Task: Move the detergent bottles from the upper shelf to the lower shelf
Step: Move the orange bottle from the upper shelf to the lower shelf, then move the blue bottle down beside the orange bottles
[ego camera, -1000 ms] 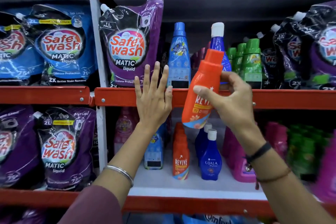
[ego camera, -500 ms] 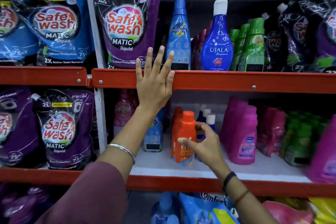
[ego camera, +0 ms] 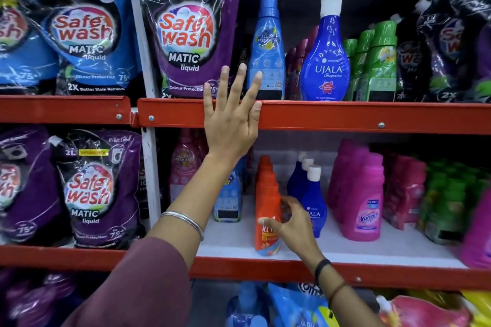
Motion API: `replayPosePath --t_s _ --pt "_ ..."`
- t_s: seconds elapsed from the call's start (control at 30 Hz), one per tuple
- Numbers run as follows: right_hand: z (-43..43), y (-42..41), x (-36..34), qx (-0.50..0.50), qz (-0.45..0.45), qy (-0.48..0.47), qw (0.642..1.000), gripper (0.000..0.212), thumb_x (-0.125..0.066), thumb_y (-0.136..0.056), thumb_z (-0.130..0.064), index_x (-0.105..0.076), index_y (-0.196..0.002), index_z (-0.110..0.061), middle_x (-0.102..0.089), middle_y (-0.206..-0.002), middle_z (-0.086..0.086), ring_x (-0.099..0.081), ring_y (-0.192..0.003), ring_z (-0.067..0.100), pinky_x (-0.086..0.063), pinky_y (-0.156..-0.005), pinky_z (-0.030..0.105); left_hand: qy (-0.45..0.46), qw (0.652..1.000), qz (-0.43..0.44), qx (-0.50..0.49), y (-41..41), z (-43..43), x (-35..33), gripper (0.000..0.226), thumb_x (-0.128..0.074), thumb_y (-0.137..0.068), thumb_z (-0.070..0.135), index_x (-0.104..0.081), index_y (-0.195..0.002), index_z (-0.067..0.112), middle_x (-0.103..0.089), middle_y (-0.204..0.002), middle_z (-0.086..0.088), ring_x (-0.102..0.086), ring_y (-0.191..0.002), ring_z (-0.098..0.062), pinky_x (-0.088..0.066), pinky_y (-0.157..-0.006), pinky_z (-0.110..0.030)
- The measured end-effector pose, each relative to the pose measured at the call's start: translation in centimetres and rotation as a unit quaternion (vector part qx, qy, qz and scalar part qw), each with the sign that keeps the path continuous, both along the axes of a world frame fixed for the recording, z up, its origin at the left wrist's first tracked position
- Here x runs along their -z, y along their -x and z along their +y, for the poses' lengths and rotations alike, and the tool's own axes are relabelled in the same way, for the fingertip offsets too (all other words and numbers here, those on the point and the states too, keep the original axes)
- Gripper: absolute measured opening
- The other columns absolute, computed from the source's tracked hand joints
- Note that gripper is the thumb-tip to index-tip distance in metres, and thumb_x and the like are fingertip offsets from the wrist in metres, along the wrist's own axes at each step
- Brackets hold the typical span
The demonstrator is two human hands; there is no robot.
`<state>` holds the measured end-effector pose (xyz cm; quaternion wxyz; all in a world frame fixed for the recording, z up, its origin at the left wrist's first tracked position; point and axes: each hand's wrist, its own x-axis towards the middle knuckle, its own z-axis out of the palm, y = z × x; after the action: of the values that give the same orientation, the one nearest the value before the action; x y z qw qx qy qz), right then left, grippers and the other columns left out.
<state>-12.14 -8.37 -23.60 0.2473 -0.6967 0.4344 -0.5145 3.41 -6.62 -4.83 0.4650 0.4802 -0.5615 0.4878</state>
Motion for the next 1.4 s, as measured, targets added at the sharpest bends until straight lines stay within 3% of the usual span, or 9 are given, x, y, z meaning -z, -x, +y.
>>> replayPosePath --t_s 0.13,0.33,0.47,0.73,0.9,0.97,1.07,1.2,1.4 --pt "0.1 0.0 0.7 -0.011 0.011 -0.012 1.000 0.075 -0.079 -0.063 -0.049 -0.045 -0.126 -0.023 -0.057 -0.126 -0.001 -0.060 -0.103 0.015 -0.052 -0.084 0.031 -0.007 1.000 0.002 -0.002 0.0 0.2 0.0 0.047 -0.023 -0.103 0.040 -0.030 -0.149 0.030 -0.031 -0.157 -0.002 -0.021 -0.147 -0.027 -0.003 -0.119 -0.048" --pt "2.3 1.8 -0.8 0.009 -0.062 0.033 0.998 0.066 -0.073 -0.063 -0.056 -0.048 -0.118 -0.031 -0.058 -0.118 -0.006 -0.057 -0.105 0.008 -0.047 -0.081 0.017 -0.040 0.999 0.012 0.006 0.4 0.8 -0.2 0.048 -0.024 -0.103 0.040 -0.028 -0.149 0.028 -0.028 -0.158 -0.002 -0.018 -0.148 -0.026 -0.005 -0.118 -0.050" --pt "4.3 4.8 -6.1 0.031 -0.131 0.153 0.979 0.043 -0.072 -0.067 -0.052 -0.053 -0.104 -0.043 -0.063 -0.106 -0.013 -0.060 -0.097 0.000 -0.050 -0.079 0.015 -0.050 0.998 0.032 0.024 1.4 0.9 -0.4 0.051 -0.024 -0.101 0.042 -0.025 -0.150 0.027 -0.025 -0.159 -0.002 -0.013 -0.149 -0.024 -0.002 -0.118 -0.052" --pt "5.1 8.2 -21.3 0.104 -0.143 0.405 0.897 0.025 -0.067 -0.081 -0.034 -0.060 -0.102 -0.022 -0.058 -0.095 -0.012 -0.059 -0.091 0.006 -0.049 -0.082 0.021 -0.057 0.997 0.033 0.038 6.0 0.9 -0.8 0.054 -0.025 -0.099 0.041 -0.025 -0.151 0.026 -0.025 -0.159 0.000 -0.015 -0.149 -0.021 -0.003 -0.118 -0.050" --pt "2.8 8.3 -28.1 0.115 -0.034 0.354 0.928 0.052 -0.069 -0.080 -0.037 -0.055 -0.121 -0.009 -0.059 -0.110 0.005 -0.057 -0.102 0.017 -0.046 -0.090 0.024 -0.043 0.998 0.037 0.032 7.0 0.4 -0.7 0.053 -0.025 -0.099 0.038 -0.026 -0.150 0.024 -0.027 -0.159 -0.001 -0.016 -0.148 -0.022 0.000 -0.118 -0.049" --pt "2.2 8.1 -29.8 0.080 0.001 0.288 0.954 0.060 -0.070 -0.078 -0.042 -0.053 -0.125 -0.010 -0.062 -0.111 0.001 -0.058 -0.096 0.011 -0.043 -0.076 0.007 -0.038 0.998 0.035 0.027 6.9 0.1 -0.6 0.053 -0.024 -0.100 0.039 -0.025 -0.150 0.024 -0.027 -0.159 -0.001 -0.016 -0.148 -0.022 -0.001 -0.118 -0.050" --pt "1.8 8.0 -30.9 0.047 0.031 0.244 0.968 0.053 -0.073 -0.075 -0.040 -0.059 -0.118 -0.012 -0.068 -0.108 0.001 -0.062 -0.086 0.006 -0.047 -0.068 0.008 -0.034 0.999 0.031 0.015 6.7 -0.2 -0.5 0.053 -0.022 -0.100 0.040 -0.025 -0.151 0.023 -0.026 -0.159 -0.001 -0.016 -0.148 -0.021 -0.004 -0.118 -0.050" --pt "2.5 8.4 -30.9 0.029 0.001 0.239 0.971 0.050 -0.077 -0.072 -0.036 -0.062 -0.113 -0.010 -0.069 -0.107 0.006 -0.066 -0.094 0.019 -0.057 -0.082 0.043 -0.036 0.999 0.027 0.009 6.7 -0.3 -0.5 0.053 -0.015 -0.102 0.042 -0.025 -0.150 0.023 -0.026 -0.158 -0.001 -0.015 -0.148 -0.021 -0.003 -0.118 -0.050" --pt "4.6 9.4 -30.1 0.071 -0.097 0.299 0.946 0.051 -0.078 -0.067 -0.039 -0.063 -0.110 -0.016 -0.068 -0.096 -0.010 -0.064 -0.087 0.003 -0.056 -0.079 0.031 -0.032 0.999 0.020 -0.001 6.7 -0.3 -0.5 0.051 -0.019 -0.101 0.040 -0.029 -0.149 0.025 -0.029 -0.158 -0.001 -0.014 -0.148 -0.022 -0.002 -0.118 -0.050"
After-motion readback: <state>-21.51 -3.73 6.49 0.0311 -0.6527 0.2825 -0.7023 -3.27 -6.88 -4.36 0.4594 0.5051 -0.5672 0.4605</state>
